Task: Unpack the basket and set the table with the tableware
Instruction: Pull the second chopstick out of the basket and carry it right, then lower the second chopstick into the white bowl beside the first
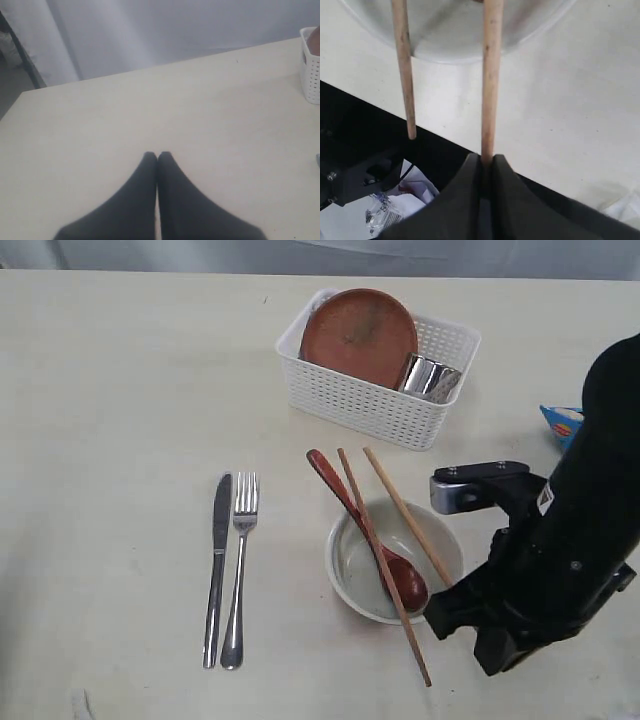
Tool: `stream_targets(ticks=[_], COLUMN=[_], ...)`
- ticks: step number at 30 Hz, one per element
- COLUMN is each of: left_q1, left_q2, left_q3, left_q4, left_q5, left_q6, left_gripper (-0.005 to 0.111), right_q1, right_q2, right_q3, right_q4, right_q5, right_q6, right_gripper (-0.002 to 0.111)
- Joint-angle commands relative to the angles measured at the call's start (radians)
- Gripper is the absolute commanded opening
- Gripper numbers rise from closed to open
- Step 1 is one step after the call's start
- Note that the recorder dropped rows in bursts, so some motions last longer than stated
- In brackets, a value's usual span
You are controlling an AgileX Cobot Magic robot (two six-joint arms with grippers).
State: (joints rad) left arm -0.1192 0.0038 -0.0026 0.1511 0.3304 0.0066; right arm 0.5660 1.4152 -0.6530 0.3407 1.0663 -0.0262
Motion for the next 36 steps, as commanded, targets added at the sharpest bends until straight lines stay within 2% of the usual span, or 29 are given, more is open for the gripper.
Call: stream_targets(ticks=[1,36], left_q1=[-0.007,-0.007], left_q2=[-0.004,-0.004], left_q3=[0.003,0.003], left_q4=[0.002,-0.006], left_q5=[-0.010,-0.010], left_q6=[-0.007,-0.007], left_gripper=[0.000,0.000], right_q1=[-0.003,-0.003], right_q2=[-0.005,-0.004], right_q3=[0.003,0.038], right_q4=[0.012,0.102], right_q5=[-0.053,-0.145], right_q6=[0.000,-0.046], right_gripper=[0.000,0.000])
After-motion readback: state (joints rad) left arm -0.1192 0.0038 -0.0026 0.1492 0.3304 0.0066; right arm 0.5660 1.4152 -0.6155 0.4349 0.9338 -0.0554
